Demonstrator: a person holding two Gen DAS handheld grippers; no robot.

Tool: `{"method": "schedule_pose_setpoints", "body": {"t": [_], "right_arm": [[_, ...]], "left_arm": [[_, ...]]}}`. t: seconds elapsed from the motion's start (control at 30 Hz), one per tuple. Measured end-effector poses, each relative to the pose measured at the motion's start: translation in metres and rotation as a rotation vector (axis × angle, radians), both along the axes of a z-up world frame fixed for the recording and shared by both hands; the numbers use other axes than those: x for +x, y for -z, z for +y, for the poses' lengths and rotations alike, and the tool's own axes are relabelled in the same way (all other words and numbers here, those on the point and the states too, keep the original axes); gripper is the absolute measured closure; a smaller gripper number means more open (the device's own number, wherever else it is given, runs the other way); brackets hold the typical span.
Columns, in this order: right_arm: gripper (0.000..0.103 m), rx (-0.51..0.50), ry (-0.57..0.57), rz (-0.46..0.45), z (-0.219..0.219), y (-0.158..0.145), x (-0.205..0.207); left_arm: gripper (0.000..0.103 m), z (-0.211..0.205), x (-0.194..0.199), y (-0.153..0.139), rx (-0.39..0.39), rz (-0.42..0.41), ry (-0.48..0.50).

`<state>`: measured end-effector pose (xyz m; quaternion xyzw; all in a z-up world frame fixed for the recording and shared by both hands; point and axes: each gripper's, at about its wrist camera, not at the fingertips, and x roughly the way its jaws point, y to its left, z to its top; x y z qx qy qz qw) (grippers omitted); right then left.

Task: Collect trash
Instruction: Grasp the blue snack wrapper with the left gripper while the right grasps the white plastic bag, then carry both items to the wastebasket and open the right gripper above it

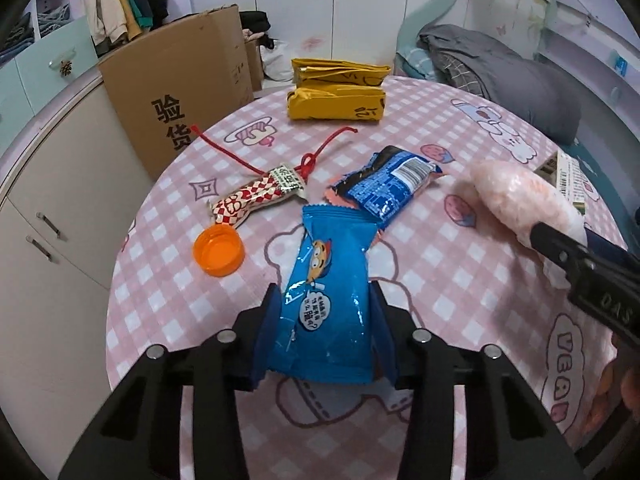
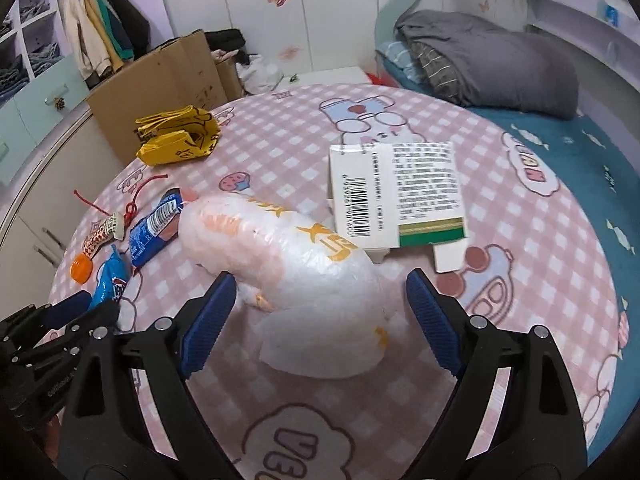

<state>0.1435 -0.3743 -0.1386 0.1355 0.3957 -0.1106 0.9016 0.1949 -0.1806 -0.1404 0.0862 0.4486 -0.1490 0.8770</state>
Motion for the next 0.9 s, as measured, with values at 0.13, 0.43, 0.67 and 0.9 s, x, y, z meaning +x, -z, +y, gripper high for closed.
{"method": "schedule_pose_setpoints", "body": {"t": [0.13, 0.43, 0.67, 0.9], "right_arm": [[0.058, -0.003, -0.028, 0.016, 0.007, 0.001, -0.002], [0.073, 0.019, -0.045, -0.071, 0.031, -0.017, -0.035], [0.073, 0.052, -0.108, -0.137, 0.066, -0.043, -0.050], [0.073, 0.071, -0.214, -0.173, 0.119, -0.066, -0.049]], "left_arm": [[0.073, 0.009, -0.004, -0.006, -0.054, -0.016, 0.006], [0.092, 0.030, -0.014, -0.017, -0.150, -0.017, 0.013], [0.094, 0.057, -0.032, -0.041, -0.248, -0.051, 0.012], [0.094, 0.097, -0.049, -0.064, -0.315, -0.095, -0.034]]}}
